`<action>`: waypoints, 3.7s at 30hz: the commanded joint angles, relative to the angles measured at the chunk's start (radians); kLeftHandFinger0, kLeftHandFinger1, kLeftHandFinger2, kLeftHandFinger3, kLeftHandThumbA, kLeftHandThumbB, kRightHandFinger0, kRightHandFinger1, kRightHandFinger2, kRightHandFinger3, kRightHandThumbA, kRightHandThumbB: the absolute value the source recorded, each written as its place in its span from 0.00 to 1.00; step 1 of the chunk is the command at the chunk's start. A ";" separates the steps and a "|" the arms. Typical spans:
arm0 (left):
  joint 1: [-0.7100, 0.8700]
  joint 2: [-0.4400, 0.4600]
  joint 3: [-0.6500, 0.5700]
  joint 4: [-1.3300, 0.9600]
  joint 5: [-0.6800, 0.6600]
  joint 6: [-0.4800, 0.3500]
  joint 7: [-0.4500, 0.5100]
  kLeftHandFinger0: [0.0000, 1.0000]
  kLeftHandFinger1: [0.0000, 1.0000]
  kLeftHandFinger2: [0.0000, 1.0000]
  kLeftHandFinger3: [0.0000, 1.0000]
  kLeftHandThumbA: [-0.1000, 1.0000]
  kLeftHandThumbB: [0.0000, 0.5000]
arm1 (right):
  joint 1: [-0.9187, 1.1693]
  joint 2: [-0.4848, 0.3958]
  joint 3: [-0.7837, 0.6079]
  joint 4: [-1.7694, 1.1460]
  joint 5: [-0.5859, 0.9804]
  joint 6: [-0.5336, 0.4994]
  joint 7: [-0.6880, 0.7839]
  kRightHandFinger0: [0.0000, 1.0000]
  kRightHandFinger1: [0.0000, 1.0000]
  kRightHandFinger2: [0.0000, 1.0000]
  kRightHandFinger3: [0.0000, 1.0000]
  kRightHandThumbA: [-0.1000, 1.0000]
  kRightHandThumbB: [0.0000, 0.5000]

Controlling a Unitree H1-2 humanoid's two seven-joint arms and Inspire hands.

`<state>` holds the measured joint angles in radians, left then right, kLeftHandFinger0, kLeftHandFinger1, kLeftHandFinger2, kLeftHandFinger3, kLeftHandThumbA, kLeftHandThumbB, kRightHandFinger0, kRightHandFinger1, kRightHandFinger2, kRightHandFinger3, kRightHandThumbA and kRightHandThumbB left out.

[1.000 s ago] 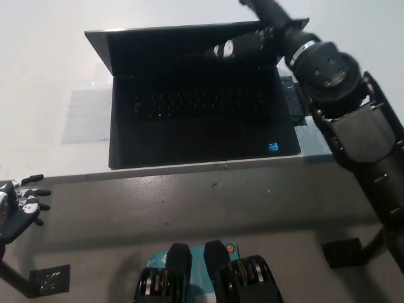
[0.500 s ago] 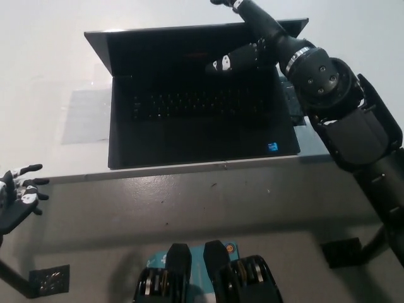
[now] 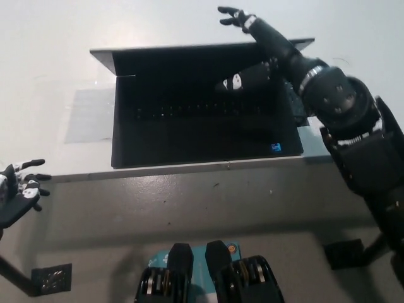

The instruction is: The robot uses its right hand to push down on the lid of a laptop kept in the middle of the desk to close it

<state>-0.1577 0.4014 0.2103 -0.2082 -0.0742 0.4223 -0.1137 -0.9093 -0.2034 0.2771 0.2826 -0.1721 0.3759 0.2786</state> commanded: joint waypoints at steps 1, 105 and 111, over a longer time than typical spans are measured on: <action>-0.031 0.047 0.001 -0.016 0.005 0.006 -0.017 0.40 0.50 0.61 0.73 0.27 0.04 | 0.065 -0.001 -0.067 -0.055 0.003 0.094 0.065 1.00 1.00 0.96 1.00 1.00 0.68; -0.009 0.012 0.011 0.001 -0.008 -0.016 0.003 0.41 0.52 0.65 0.77 0.25 0.02 | 0.815 -0.041 -0.455 -0.538 0.546 0.001 -0.296 1.00 1.00 1.00 1.00 1.00 0.63; 0.001 0.003 0.011 0.004 -0.006 -0.027 0.005 0.39 0.51 0.66 0.78 0.26 0.01 | 0.806 -0.048 -0.452 -0.521 0.525 -0.004 -0.282 1.00 1.00 1.00 1.00 1.00 0.59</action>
<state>-0.1583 0.3990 0.2086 -0.1873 -0.0769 0.4238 -0.1160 -0.0805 -0.2345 -0.1731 -0.2306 0.3790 0.4221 -0.0329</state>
